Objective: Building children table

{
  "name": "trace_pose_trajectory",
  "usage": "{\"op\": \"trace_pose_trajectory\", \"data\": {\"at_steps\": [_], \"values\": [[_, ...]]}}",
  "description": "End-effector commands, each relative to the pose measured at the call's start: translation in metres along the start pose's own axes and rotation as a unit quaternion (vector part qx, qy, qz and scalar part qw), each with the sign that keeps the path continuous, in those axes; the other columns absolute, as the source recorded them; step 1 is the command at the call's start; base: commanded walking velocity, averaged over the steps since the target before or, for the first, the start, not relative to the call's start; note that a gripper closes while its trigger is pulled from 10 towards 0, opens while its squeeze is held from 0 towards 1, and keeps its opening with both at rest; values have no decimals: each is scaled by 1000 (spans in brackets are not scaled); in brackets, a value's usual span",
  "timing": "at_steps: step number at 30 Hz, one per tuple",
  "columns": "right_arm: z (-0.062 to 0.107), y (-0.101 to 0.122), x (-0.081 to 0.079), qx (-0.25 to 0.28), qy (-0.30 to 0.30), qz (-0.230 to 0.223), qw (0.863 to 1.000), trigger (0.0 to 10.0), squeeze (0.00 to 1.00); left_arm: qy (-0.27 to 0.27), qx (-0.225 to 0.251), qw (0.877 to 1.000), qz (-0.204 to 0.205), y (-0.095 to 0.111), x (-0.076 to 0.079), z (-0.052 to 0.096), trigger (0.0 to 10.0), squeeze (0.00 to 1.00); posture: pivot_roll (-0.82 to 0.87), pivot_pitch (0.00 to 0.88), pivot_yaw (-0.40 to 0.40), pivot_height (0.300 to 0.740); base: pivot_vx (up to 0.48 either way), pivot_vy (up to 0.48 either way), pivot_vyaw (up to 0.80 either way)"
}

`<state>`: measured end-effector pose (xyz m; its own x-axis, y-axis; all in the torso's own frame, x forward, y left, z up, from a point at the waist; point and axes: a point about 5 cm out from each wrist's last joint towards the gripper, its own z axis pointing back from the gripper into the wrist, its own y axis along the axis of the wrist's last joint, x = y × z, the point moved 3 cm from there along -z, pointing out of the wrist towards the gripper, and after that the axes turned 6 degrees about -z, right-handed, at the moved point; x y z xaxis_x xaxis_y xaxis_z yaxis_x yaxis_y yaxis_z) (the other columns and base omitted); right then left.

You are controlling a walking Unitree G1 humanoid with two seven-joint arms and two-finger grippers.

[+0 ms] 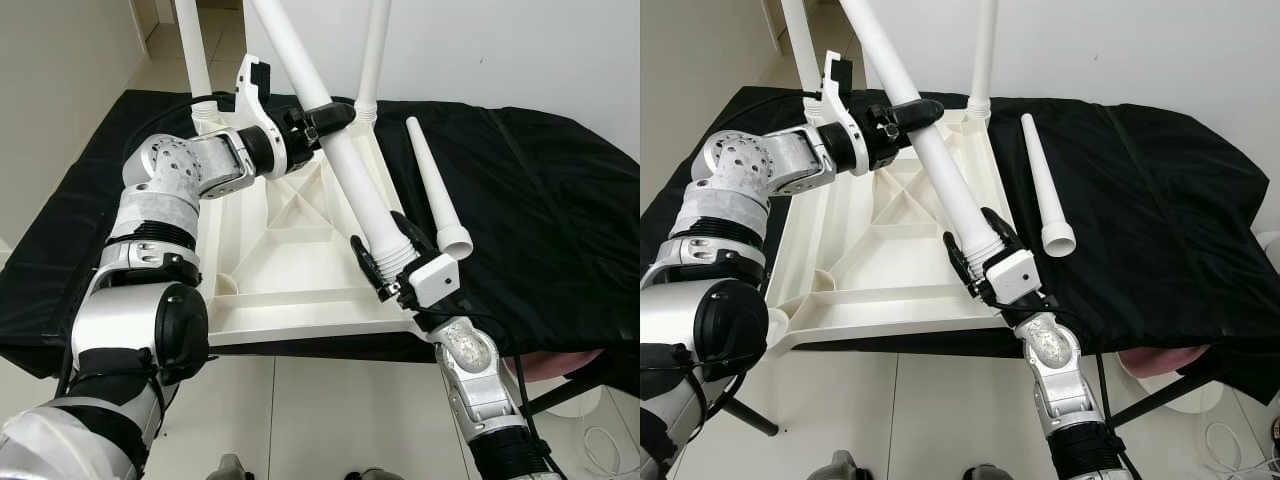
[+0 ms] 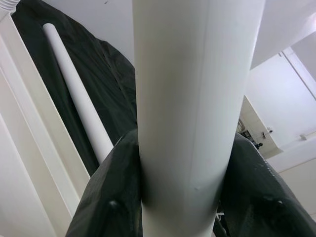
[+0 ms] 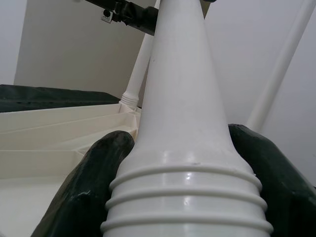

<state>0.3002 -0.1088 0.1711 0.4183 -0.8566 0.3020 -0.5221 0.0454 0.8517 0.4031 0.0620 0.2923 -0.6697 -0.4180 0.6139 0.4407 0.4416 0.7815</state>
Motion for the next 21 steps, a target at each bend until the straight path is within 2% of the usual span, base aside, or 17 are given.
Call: {"op": "trace_pose_trajectory", "data": {"at_steps": [1, 4, 5, 7, 8, 9, 14, 18, 19, 20, 21], "values": [[-4, 3, -3, 5, 10, 6, 1000, 10000, 0, -18, -6, 1000, 1, -1, 9, -6, 0, 0, -114, 0, 11, 740, 0, 0, 0], [-4, 3, -4, 5, 11, -1, 1000, 10000, 0, -19, -4, 1000, 3, 0, 10, -6, 0, 0, -114, 0, 11, 740, 0, 0, 0], [-4, 3, -3, 6, 8, -9, 1000, 10000, 1000, -18, -5, 1000, 4, -1, 10, -7, 0, 0, -115, 0, 7, 740, 0, 0, 0], [-4, 4, -2, 7, 3, -18, 1000, 10000, 1000, -14, -3, 1000, 8, 0, 9, -8, 1843, 0, -116, 0, 4, 740, 0, 0, 0], [-4, 4, -2, 7, 3, -18, 1000, 10000, 1000, -14, -3, 1000, 8, 0, 9, -8, 1843, 0, -116, 0, 4, 740, 0, 0, 0], [-4, 4, -1, 7, 1, -20, 1000, 10000, 1000, -14, -2, 1000, 8, 0, 9, -8, 10000, 0, -116, 0, 4, 740, 0, 0, 0], [-4, 4, 1, 7, -5, -31, 999, 10000, 1000, -20, 10, 1000, 4, 4, 11, -8, 10000, 0, -118, 0, 2, 740, 0, 0, 0], [-7, 3, 3, 1, -21, -42, 999, 10000, 1000, -17, 30, 999, -21, 11, 12, -8, 10000, 0, -121, 0, -2, 740, 0, 0, 0], [-8, 2, 6, -5, -31, -49, 998, 10000, 463, -13, 35, 999, -35, 13, 12, -8, 10000, 0, -121, 0, -2, 740, 0, 0, 0], [-8, 2, 6, -5, -31, -49, 998, 10000, 463, -13, 35, 999, -35, 13, 12, -8, 10000, 0, -121, 0, -2, 740, 0, 0, 0], [-8, 1, 8, -11, -37, -58, 998, 10000, 0, -9, 38, 998, -47, 15, 11, -7, 10000, 0, -121, 0, -2, 740, 0, 0, 0]]}}
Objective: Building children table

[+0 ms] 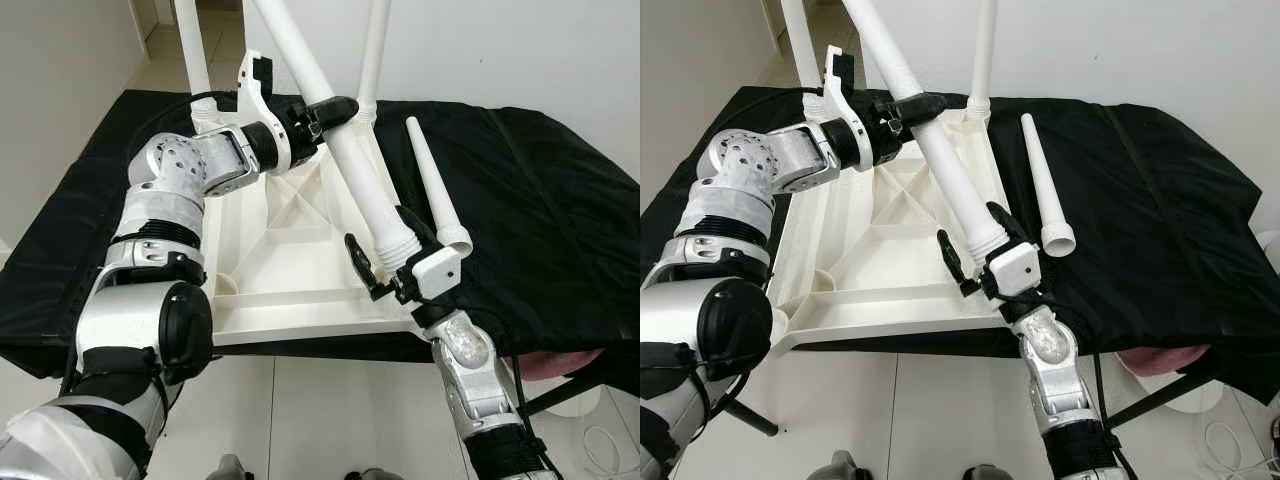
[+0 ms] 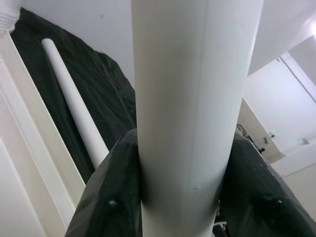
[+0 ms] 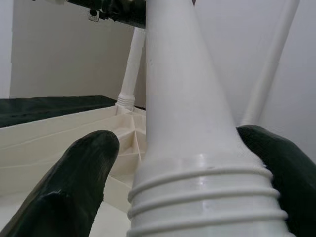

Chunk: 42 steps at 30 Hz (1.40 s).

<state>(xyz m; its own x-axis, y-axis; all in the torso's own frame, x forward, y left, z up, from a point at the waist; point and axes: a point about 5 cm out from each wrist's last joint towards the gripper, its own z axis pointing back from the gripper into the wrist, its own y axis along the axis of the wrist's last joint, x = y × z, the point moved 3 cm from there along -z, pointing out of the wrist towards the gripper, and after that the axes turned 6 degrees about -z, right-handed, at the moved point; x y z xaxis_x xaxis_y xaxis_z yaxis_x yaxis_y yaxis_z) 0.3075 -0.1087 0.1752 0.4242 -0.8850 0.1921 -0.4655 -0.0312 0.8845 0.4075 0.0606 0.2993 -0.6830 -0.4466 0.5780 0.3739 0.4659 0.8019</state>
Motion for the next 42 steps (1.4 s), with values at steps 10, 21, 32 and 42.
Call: {"op": "trace_pose_trajectory", "data": {"at_steps": [10, 21, 32, 42], "values": [[-9, -4, 20, -36, -60, -28, 997, 10000, 0, -10, 60, 994, -93, 25, 11, -1, 10000, 0, -127, 0, -26, 740, 0, 0, 0], [-15, -14, 32, -78, -101, -13, 992, 10000, 0, 9, 112, 983, -147, 43, 11, 3, 10000, 0, -121, 0, -36, 740, 0, 0, 0], [-26, -23, 40, -122, -130, -26, 984, 10000, 0, 40, 150, 968, -199, 46, 15, 3, 10000, 0, -113, 0, -33, 740, 0, 0, 0], [-27, -27, 40, -142, -143, -15, 979, 10000, 0, 49, 146, 957, -244, 36, 21, 0, 10000, 0, -106, 0, -31, 740, 0, 0, 0]]}}
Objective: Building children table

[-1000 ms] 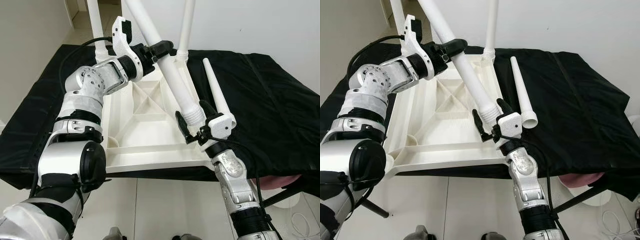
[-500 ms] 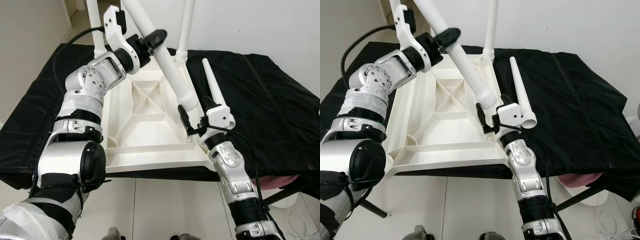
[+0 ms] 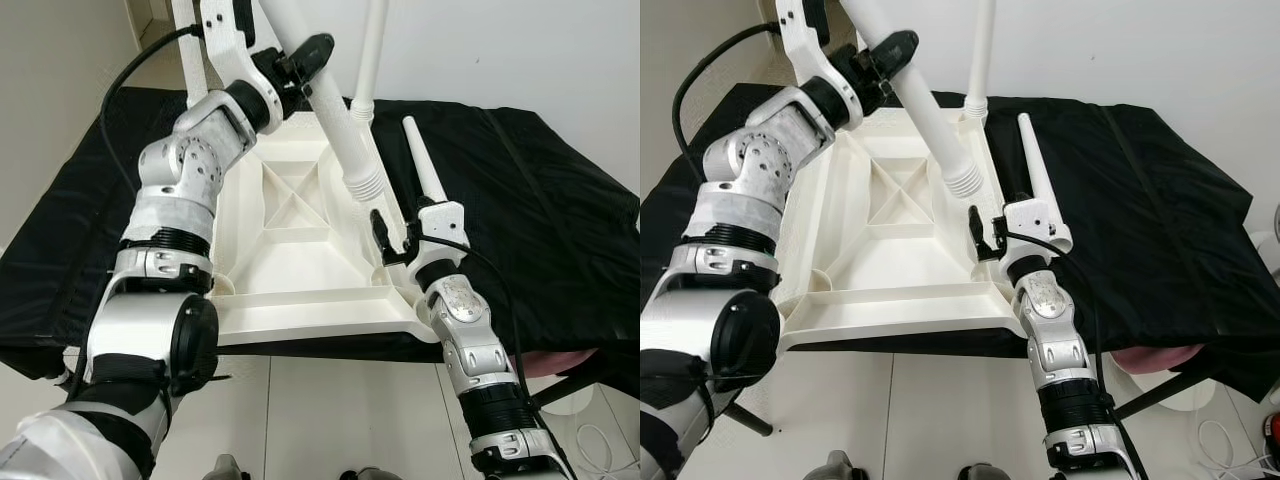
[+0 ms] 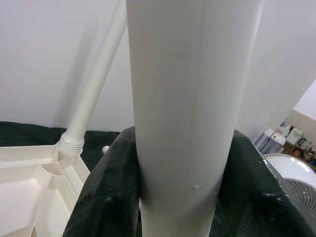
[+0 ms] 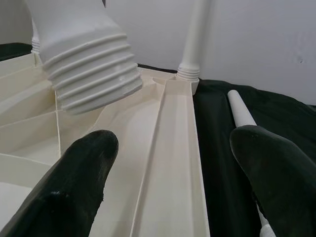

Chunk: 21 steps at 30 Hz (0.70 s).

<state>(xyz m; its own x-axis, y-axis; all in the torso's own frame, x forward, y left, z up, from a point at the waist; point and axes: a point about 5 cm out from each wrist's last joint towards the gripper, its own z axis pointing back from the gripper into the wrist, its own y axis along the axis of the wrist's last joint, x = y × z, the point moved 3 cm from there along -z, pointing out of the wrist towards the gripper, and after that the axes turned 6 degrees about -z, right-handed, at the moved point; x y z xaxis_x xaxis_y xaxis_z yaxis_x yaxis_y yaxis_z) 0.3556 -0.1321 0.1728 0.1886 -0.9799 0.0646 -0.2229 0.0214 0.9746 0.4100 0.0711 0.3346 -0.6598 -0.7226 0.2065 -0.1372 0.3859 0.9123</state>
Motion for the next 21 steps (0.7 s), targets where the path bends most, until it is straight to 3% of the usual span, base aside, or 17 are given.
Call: {"op": "trace_pose_trajectory", "data": {"at_steps": [1, 8, 9, 14, 17, 21], "values": [[-2, -2, -1, -11, -3, 5, 1000, 10000, 0, -7, 10, 1000, -19, 5, 6, -2, 10000, 0, -106, 0, -31, 740, 0, 0, 0], [-6, -3, -11, -23, 7, -5, 1000, 10000, 0, -4, 11, 998, -58, -2, 15, -3, 10000, 0, -92, 0, -36, 740, 0, 0, 0], [-11, -1, -19, -26, 25, -6, 999, 10000, 0, -9, 8, 997, -79, -8, 24, -5, 10000, 0, -83, 0, -39, 740, 0, 0, 0], [-19, 6, -32, -34, 62, 7, 997, 10000, 0, -18, 7, 994, -111, -14, 38, -7, 10000, 0, -73, 0, -42, 740, 0, 0, 0], [-21, 9, -34, -33, 67, 9, 997, 10000, 0, -18, 7, 993, -115, -15, 40, -7, 10000, 0, -73, 0, -42, 740, 0, 0, 0], [-28, 17, -38, -30, 81, 22, 996, 10000, 0, -33, 2, 991, -130, -24, 55, -8, 10000, 0, -69, 0, -48, 740, 0, 0, 0]]}}
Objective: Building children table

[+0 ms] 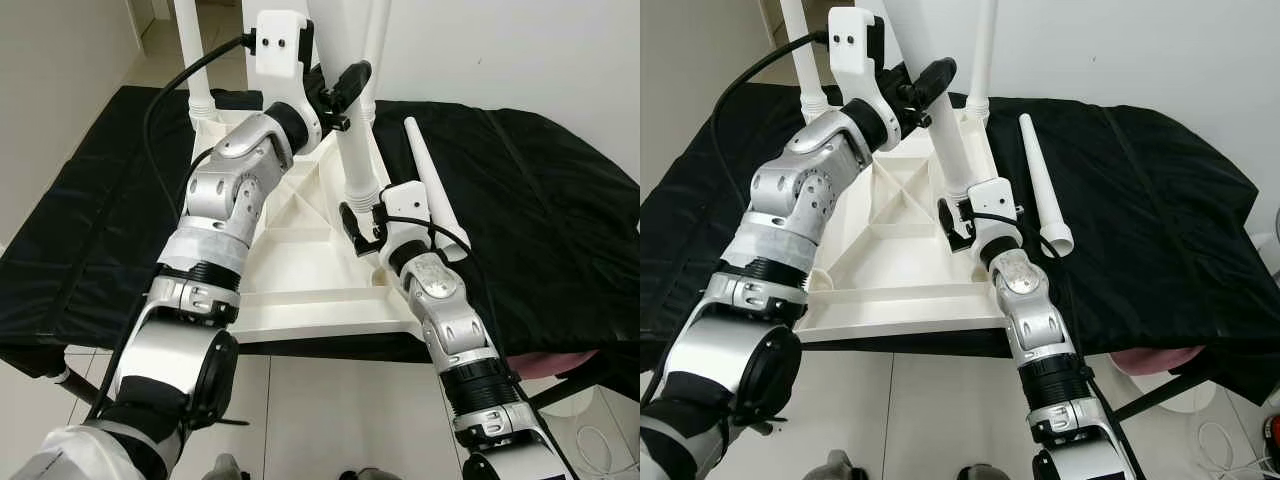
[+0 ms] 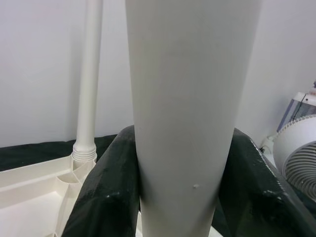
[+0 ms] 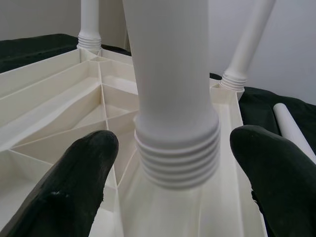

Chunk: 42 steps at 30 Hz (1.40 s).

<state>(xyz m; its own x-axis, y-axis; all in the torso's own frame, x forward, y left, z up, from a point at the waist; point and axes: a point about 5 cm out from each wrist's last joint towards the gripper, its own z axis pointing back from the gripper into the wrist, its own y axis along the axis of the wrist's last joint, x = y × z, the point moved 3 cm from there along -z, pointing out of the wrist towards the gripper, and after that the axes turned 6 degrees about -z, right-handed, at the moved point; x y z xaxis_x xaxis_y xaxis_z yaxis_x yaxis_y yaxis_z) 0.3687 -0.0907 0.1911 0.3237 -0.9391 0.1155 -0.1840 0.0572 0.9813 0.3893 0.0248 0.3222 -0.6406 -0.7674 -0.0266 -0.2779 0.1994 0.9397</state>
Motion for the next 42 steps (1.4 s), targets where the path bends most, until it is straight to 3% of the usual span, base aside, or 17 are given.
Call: {"op": "trace_pose_trajectory", "data": {"at_steps": [1, 16, 35, 36, 38, 39, 42], "values": [[-4, 2, -1, -6, 6, 12, 1000, 10000, 0, -14, 12, 1000, -14, 4, 12, -2, 10000, 0, -69, 0, -48, 740, 0, 0, 0], [-20, 9, 10, -16, -16, 37, 999, 10000, 0, -32, 11, 999, -11, -4, 39, -2, 10000, 0, -62, 0, -56, 740, 0, 0, 0], [-27, 15, 8, -3, -11, 54, 998, 10000, 0, -38, 12, 999, -10, -4, 50, 0, 10000, 0, -56, 0, -57, 740, 0, 0, 0], [-27, 16, 8, -1, -9, 54, 998, 8863, 0, -39, 11, 999, -9, -4, 51, 0, 10000, 0, -56, 0, -57, 740, 0, 0, 0], [-28, 17, 8, 2, -10, 58, 998, 9216, 0, -39, 11, 999, -10, -4, 52, 0, 10000, 0, -56, 0, -57, 740, 0, 0, 0], [-28, 18, 7, 3, -8, 59, 998, 10000, 0, -40, 10, 999, -11, -5, 52, 0, 10000, 0, -58, 0, -56, 740, 0, 0, 0], [-29, 19, 7, 4, -8, 60, 998, 9961, 0, -40, 9, 999, -12, -5, 52, 0, 10000, 0, -58, 0, -56, 740, 0, 0, 0]]}}
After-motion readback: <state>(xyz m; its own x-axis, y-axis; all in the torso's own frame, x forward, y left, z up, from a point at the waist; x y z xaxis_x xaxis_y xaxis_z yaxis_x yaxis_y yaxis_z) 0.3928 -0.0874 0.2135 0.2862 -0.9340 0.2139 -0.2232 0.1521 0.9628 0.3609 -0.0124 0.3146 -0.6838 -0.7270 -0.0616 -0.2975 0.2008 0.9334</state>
